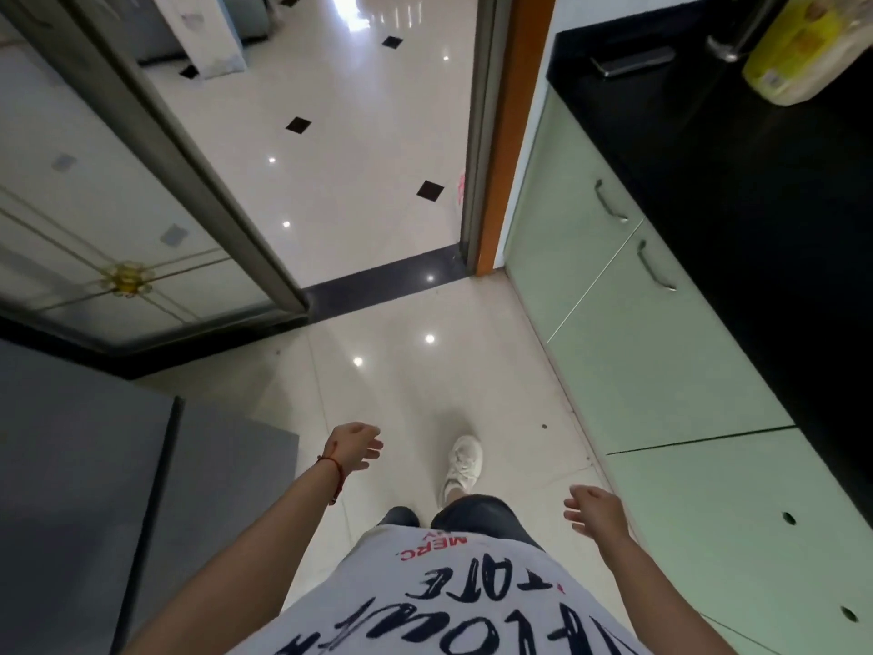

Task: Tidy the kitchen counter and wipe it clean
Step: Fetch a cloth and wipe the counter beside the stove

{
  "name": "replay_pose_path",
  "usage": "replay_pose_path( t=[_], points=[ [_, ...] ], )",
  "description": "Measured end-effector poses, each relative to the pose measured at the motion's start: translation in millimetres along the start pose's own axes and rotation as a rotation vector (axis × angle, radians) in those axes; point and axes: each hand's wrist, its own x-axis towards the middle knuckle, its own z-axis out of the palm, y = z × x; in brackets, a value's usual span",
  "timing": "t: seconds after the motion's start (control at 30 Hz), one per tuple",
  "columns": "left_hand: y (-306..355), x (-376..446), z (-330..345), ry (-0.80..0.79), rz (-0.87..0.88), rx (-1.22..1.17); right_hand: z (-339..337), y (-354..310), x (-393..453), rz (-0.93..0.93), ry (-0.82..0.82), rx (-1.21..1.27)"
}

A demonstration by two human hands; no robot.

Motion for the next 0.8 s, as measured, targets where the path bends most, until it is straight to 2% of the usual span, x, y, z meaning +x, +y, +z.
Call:
replay_pose_path(
  t=[0.17, 0.4, 0.6, 0.8],
  points=[
    [46.6, 31.8, 16.0, 0.001, -0.058, 0.131, -2.6, -69.3, 34.3, -0.026, 0.003, 0.051],
    [120.1, 72.2, 36.6, -0.026, -0.024, 0.296, -24.3, -142.7, 56.8, -0.057, 0.069, 0.202],
    [200.7, 111.7, 92.8, -0.149, 0.057, 0.493, -44.5, -157.1, 69.7, 0.025, 0.176, 0.382],
    [310.6, 138.8, 184.3, -0.400, 0.228, 0.745, -61.0, -177.1, 85.3, 0.128, 0.317, 0.604]
  ],
)
